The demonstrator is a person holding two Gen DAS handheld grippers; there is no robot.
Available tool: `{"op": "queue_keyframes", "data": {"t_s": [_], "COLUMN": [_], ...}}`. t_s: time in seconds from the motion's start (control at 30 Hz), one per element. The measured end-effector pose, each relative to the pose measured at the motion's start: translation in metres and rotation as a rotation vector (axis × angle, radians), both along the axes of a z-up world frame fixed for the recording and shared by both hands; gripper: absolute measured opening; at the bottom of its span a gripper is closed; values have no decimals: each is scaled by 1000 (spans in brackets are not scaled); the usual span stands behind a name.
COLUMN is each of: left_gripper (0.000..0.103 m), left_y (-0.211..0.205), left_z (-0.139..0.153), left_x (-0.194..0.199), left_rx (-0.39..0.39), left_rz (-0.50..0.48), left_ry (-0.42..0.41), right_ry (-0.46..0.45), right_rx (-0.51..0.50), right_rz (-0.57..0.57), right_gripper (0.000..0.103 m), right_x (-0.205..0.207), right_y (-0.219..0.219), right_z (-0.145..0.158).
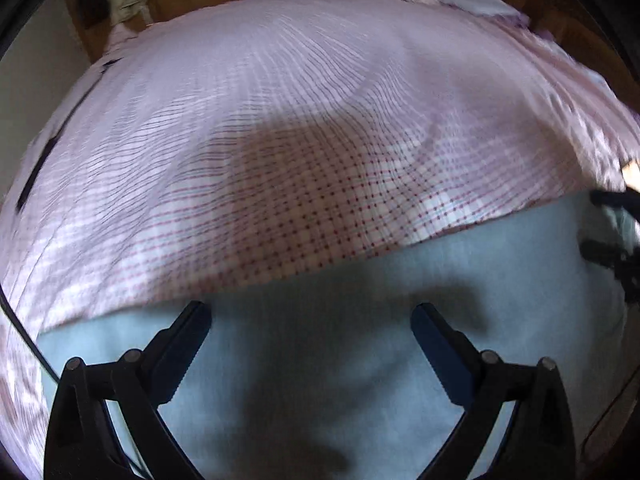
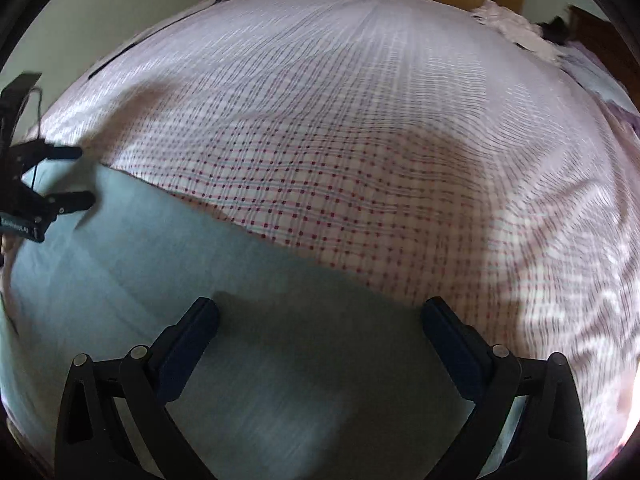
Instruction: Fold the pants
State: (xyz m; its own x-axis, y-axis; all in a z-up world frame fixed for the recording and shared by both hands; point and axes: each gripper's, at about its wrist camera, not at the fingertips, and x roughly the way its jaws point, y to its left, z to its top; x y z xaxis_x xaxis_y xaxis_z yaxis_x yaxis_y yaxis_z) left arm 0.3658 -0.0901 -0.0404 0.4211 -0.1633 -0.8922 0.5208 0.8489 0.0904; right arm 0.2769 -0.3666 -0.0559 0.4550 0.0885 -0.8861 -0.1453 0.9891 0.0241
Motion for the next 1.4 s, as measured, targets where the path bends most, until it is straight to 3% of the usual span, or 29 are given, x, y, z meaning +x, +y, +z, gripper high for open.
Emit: {"op": "queue_keyframes", "data": {"t_s": [0.13,0.3,0.37,0.47,0.5,0.53,0.6,0.63,0.67,0.7,0.73,0.77,0.87,1.07,1.4], "left_gripper": [103,103,103,100,97,90,75,61,45,36,18,8,3,3,3], "left_y": [-3,6,7,3,3,2,1,1,1,-1,-4,-3,4,26,35], "left_z": [-13,-21,-21,-17,-16,-14,-10,-8,-6,-3,1,4,18,50,90], "left_x": [7,9,9,0,-2,-4,-11,-16,-21,-23,-24,-26,-31,-60,-118], "left_rx": [16,-30,-24,9,9,6,10,14,18,26,36,42,15,-58,-106], "left_rz": [-74,-73,-72,-79,-75,-72,-83,-92,-97,-99,-97,-90,-65,-17,4], "left_ry": [11,11,9,-24,-22,-20,-28,-33,-34,-35,-36,-37,-33,-57,-90], "right_ry": [17,30,26,7,1,-4,-12,-14,-19,-28,-40,-48,-64,-97,-116], "right_rx": [22,23,33,40,48,56,71,83,92,98,104,112,155,155,159], "right_rz": [28,21,32,55,62,64,63,63,60,57,52,47,41,61,95], "right_gripper": [99,97,86,59,45,30,11,4,2,0,0,0,0,0,0], "right_x": [5,7,6,1,-1,-3,-6,-11,-13,-15,-19,-22,-30,-56,-106], "right_y": [-2,0,-1,4,5,6,6,3,2,1,-1,-1,-3,7,31], "right_z": [-8,-9,-4,4,7,8,12,14,17,20,24,28,44,72,101]}}
